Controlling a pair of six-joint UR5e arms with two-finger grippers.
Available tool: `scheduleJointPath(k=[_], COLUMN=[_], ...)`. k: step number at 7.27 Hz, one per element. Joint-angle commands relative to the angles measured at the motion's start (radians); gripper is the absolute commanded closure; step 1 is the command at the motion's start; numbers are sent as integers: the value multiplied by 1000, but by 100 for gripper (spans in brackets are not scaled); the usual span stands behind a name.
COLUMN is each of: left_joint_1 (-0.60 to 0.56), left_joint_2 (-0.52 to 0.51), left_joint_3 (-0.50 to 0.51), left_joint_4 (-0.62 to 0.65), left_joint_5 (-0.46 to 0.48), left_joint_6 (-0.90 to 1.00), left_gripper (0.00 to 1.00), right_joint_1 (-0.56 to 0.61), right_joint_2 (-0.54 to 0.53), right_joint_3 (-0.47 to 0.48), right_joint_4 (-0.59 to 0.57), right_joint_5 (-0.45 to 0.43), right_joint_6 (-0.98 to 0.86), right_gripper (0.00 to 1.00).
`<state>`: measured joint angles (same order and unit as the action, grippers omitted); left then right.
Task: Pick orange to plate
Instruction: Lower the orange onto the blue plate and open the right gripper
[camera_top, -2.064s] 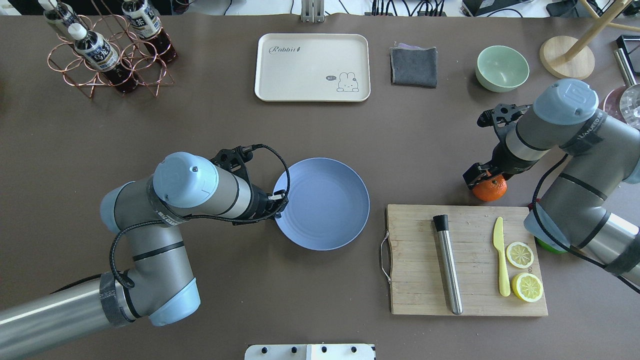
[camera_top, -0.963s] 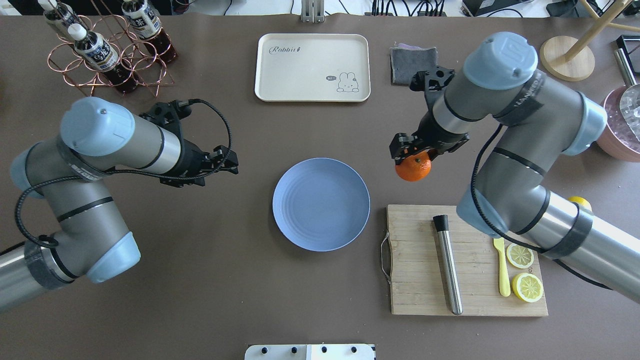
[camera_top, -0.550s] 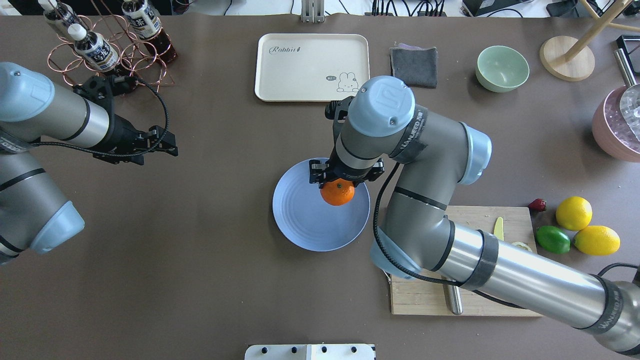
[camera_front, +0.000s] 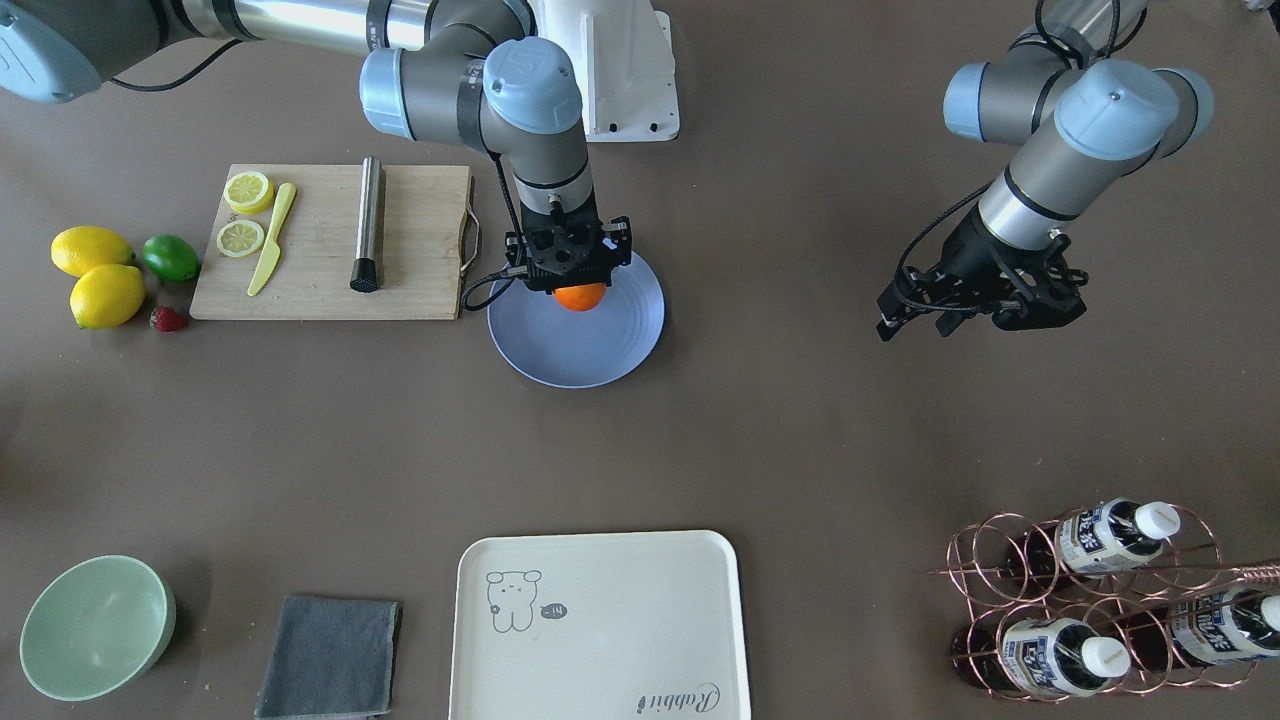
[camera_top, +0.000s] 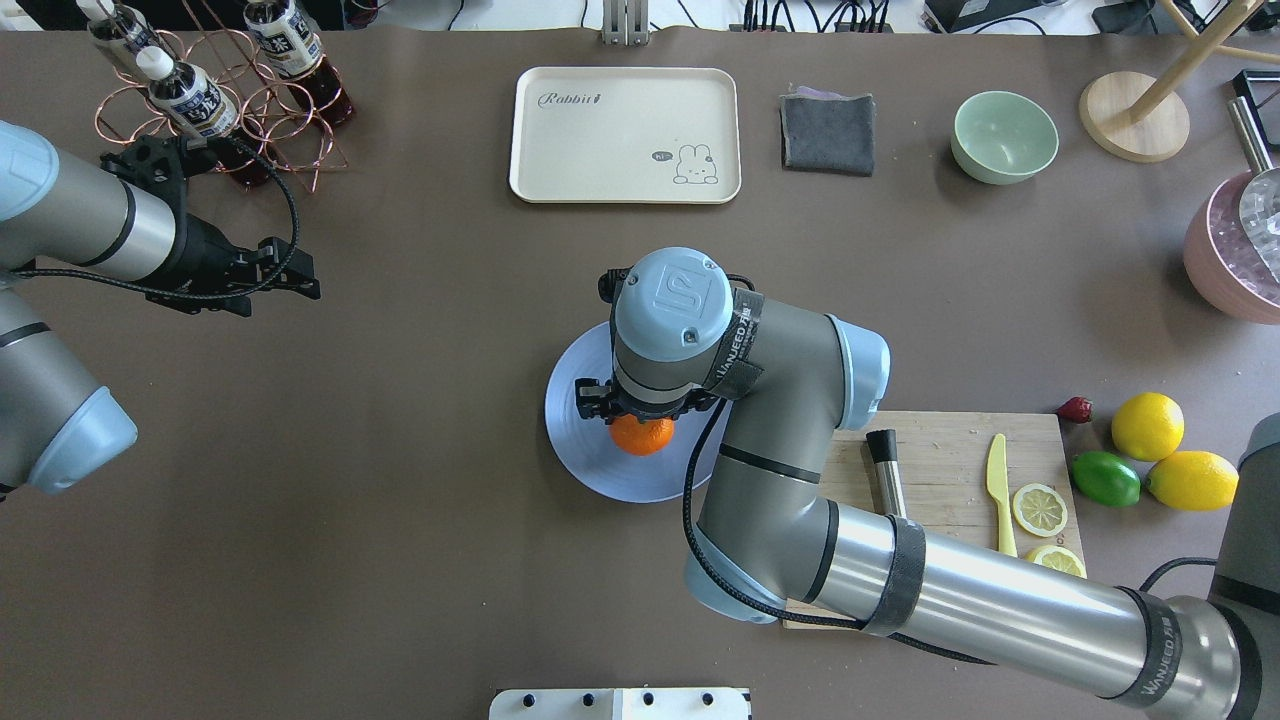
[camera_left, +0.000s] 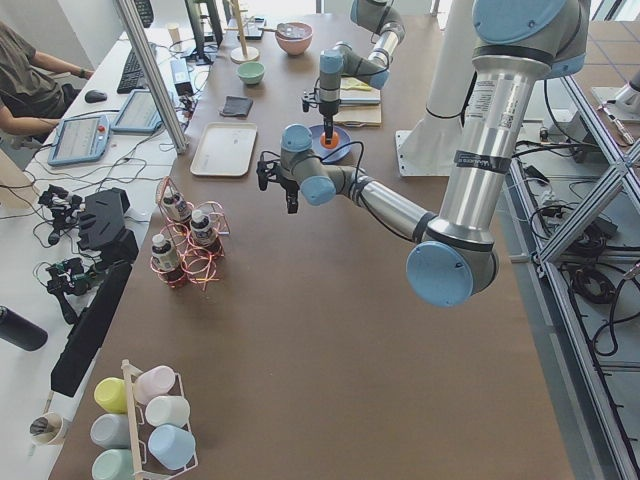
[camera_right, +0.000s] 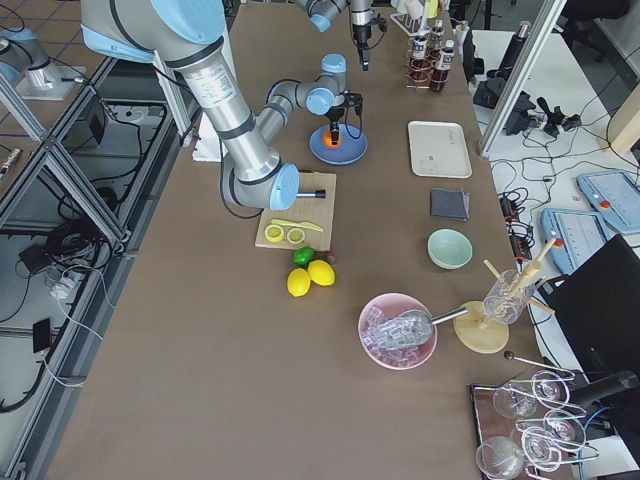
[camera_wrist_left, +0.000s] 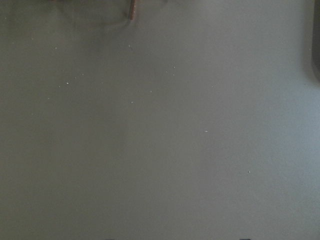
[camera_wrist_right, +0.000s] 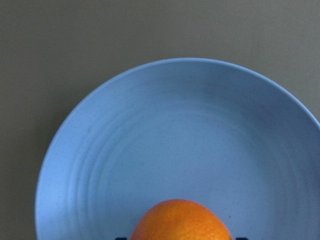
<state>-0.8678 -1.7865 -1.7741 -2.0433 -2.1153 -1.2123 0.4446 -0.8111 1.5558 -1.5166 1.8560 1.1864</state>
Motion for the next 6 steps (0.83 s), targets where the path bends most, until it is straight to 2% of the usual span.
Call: scheduleJointPath(k=[1,2,3,5,6], left_joint_1=[-2,-2,-2,-3,-51], left_joint_2=[6,6,6,6,4], left_joint_3=[1,-1,-2,-7,-10], left_joint_4=[0,0,0,2,6], left_joint_5=[0,0,0,-3,-75], left_joint_6=[0,-1,-1,-1,2], left_gripper=[12,12,12,11,11], right_joint_1=[-3,-1,-1,8,60], right_joint_2=[1,1,1,1,-11], right_joint_3=[-20,-20,-20,-14,25], right_joint_4=[10,10,10,12,1], right_joint_5=[-6,-12,-14,-14,26], right_joint_6=[-2,-1,2,-11,-13], right_gripper=[100,100,1,0,0])
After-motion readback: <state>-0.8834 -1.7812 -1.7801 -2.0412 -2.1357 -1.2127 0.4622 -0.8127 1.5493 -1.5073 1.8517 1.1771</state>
